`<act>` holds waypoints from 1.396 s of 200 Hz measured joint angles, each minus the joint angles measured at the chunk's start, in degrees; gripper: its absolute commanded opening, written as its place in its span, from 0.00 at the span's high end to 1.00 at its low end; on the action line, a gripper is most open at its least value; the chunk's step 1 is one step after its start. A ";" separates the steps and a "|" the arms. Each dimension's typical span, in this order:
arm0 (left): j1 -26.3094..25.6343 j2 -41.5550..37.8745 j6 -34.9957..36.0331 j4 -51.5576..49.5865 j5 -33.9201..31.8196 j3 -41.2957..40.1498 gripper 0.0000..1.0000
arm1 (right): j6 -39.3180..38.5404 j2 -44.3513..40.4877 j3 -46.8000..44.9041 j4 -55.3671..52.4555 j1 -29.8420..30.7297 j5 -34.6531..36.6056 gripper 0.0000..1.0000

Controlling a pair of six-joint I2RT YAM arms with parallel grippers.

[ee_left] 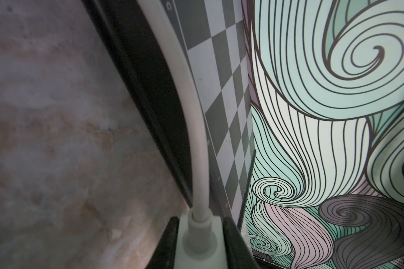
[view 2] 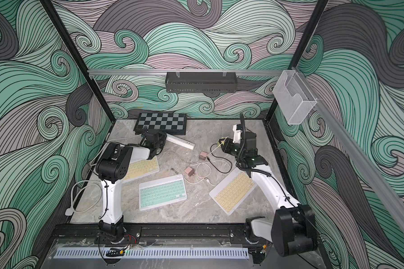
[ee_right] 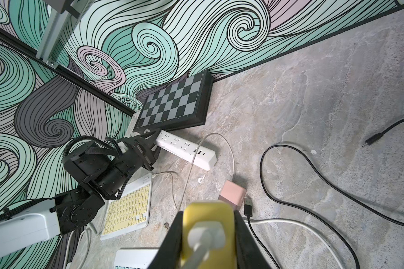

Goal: Unplug the wireless keyboard
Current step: Place the socket at the center of the board.

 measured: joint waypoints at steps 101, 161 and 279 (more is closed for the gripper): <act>0.02 -7.30 2.82 -6.99 2.29 0.00 0.47 | 1.16 0.00 -0.09 0.98 -0.02 -1.51 1.00; 0.02 -7.74 2.21 -8.11 2.99 -1.36 0.41 | 1.46 0.00 -0.09 1.81 0.00 -1.99 1.00; 0.00 -10.71 0.81 -13.77 2.97 -3.78 0.25 | 1.92 0.00 -0.44 2.84 0.00 -2.01 1.00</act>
